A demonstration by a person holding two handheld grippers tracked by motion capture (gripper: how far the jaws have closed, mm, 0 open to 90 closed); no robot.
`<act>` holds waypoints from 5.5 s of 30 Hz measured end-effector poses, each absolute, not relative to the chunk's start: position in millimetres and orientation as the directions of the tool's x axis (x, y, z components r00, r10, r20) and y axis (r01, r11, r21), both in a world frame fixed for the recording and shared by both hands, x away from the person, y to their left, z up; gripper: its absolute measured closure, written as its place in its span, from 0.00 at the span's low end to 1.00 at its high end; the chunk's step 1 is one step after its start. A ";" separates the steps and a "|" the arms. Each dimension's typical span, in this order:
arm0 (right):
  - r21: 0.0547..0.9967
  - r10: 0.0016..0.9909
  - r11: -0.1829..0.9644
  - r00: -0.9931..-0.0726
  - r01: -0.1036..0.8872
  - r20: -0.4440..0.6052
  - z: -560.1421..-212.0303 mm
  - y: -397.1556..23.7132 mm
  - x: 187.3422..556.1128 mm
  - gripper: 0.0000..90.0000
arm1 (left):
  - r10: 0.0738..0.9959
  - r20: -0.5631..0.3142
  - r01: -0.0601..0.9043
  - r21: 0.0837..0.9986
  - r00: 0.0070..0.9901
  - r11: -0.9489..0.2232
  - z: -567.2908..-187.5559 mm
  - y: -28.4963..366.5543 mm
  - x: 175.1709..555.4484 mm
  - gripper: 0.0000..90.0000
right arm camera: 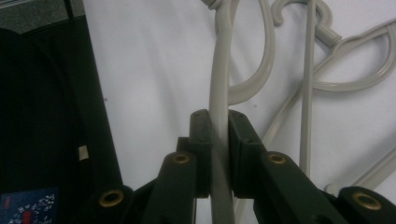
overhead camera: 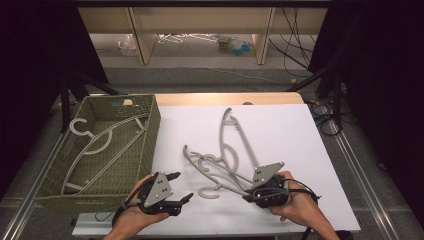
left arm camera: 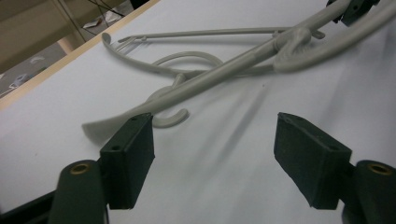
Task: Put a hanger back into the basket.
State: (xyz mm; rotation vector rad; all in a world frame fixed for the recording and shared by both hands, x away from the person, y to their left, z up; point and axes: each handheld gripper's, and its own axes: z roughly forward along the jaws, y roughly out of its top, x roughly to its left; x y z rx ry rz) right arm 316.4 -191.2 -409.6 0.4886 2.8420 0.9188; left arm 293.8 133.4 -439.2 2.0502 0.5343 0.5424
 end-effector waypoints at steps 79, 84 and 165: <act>0.817 0.518 0.515 -0.854 0.261 -0.054 -379.9 -200.2 311.5 0.31 | 0.428 0.020 0.260 0.768 0.904 -0.586 -385.9 126.2 317.2 0.88; 0.822 0.507 0.512 -0.860 0.250 -0.054 -379.2 -198.9 309.2 0.31 | 0.468 0.002 0.281 0.798 0.884 -0.533 -371.0 142.1 319.4 0.88; 0.777 0.525 0.534 -0.851 0.335 0.007 -403.6 -203.4 320.9 0.30 | 0.879 -0.056 0.470 0.860 0.473 -0.198 -356.9 405.8 384.7 0.88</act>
